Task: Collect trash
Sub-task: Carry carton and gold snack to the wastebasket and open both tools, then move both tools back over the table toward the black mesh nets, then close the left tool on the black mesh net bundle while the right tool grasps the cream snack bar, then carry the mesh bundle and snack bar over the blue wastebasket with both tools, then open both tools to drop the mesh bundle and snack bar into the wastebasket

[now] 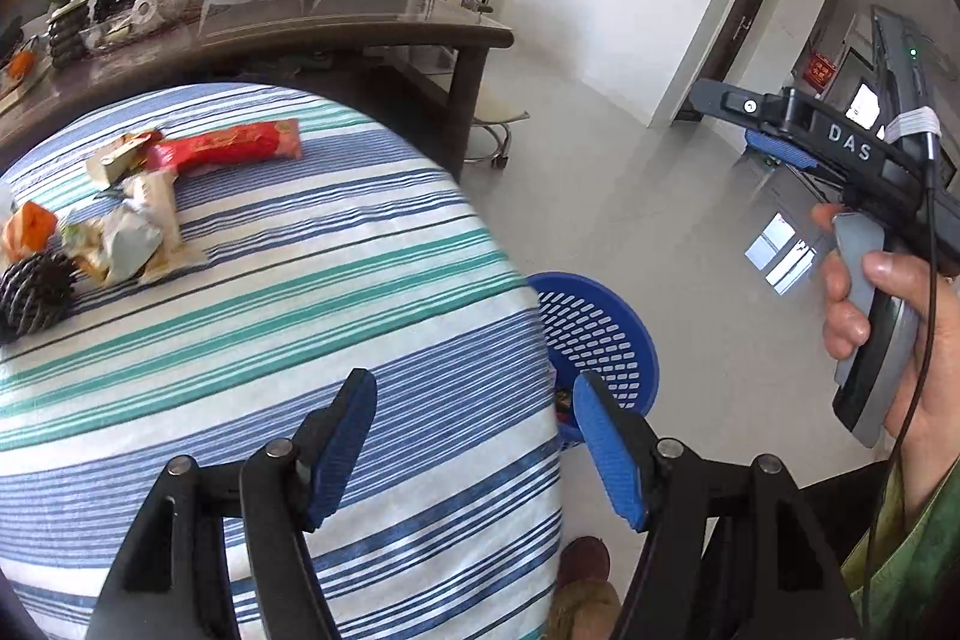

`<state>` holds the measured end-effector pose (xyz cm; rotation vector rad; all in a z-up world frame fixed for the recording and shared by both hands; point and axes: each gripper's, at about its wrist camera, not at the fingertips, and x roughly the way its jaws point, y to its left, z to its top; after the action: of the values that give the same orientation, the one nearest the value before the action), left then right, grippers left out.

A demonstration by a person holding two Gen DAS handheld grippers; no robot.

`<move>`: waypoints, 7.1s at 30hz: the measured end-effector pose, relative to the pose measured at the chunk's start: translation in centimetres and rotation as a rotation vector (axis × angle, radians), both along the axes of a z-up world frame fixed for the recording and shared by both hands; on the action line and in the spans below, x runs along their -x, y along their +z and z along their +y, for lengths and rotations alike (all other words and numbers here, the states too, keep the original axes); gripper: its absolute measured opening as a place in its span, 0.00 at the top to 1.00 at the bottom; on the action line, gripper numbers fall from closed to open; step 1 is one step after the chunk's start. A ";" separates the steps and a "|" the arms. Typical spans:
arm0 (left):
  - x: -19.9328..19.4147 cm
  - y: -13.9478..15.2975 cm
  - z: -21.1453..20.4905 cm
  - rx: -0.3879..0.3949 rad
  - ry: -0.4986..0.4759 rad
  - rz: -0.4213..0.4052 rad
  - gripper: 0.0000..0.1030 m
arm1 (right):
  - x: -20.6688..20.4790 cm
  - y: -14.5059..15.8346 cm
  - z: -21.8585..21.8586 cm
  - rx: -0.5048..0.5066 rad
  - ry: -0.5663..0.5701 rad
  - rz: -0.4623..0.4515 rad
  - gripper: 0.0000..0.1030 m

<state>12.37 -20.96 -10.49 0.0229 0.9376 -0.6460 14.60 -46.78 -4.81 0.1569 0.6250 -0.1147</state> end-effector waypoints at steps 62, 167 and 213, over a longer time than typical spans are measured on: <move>-8.0 -1.9 23.4 0.050 0.200 0.042 0.60 | -11.1 -9.8 25.6 -0.022 0.504 0.289 0.10; -0.8 0.3 8.7 -0.135 0.147 -0.069 0.63 | -2.2 -6.7 19.0 -0.014 0.513 0.342 0.85; -7.0 -6.7 -23.8 0.062 -0.182 0.210 0.61 | -2.0 -12.2 -14.1 -0.158 -0.033 0.404 0.84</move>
<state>19.36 -44.73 -17.22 -0.0150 1.1258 -0.8581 16.57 -60.92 -17.01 0.3009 1.0352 -0.1305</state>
